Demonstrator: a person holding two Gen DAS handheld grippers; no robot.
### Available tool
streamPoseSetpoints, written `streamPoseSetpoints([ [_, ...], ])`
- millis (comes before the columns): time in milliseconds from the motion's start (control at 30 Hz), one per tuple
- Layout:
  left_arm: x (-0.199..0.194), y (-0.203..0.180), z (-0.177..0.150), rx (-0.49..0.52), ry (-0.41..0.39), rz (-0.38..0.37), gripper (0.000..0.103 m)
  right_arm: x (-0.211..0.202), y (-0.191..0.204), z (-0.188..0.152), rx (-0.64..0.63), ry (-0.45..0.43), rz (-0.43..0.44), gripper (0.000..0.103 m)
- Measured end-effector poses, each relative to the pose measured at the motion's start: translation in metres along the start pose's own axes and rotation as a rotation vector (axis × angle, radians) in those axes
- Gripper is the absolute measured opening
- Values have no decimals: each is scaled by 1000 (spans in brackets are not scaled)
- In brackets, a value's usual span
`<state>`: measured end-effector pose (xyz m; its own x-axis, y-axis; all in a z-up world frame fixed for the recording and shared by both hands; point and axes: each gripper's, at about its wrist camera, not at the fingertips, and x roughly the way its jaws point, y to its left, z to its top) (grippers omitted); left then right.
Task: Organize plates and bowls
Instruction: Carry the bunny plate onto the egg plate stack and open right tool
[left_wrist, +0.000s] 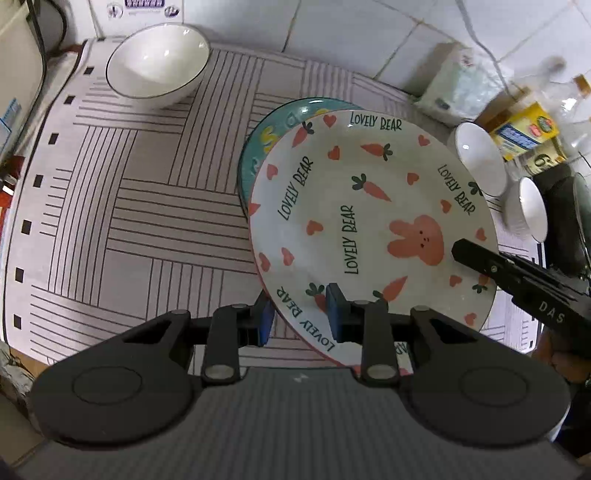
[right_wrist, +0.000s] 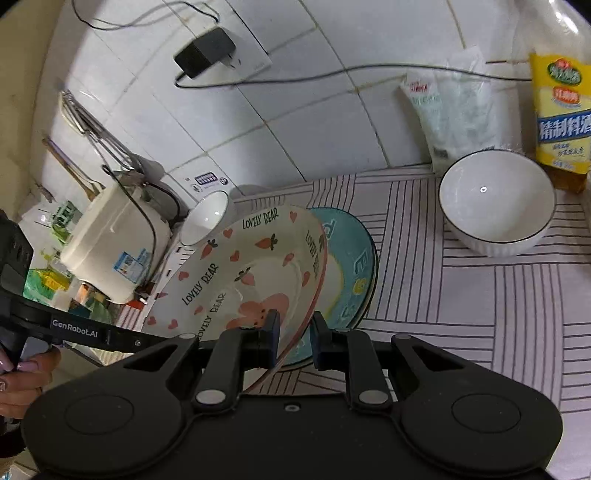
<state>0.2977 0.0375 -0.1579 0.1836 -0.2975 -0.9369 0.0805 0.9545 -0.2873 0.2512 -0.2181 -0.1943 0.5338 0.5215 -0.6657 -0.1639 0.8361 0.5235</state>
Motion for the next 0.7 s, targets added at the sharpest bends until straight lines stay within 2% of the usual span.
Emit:
streamPoseSetpoints([
  [200, 27, 14, 25, 41, 63, -11, 32, 30, -6, 6, 50, 26, -30, 22],
  [467, 51, 14, 55, 116, 127, 20, 33, 63, -11, 7, 102, 38, -97, 22],
  [700, 58, 11, 65, 146, 179, 17, 35, 73, 7, 13, 67, 71, -214, 24],
])
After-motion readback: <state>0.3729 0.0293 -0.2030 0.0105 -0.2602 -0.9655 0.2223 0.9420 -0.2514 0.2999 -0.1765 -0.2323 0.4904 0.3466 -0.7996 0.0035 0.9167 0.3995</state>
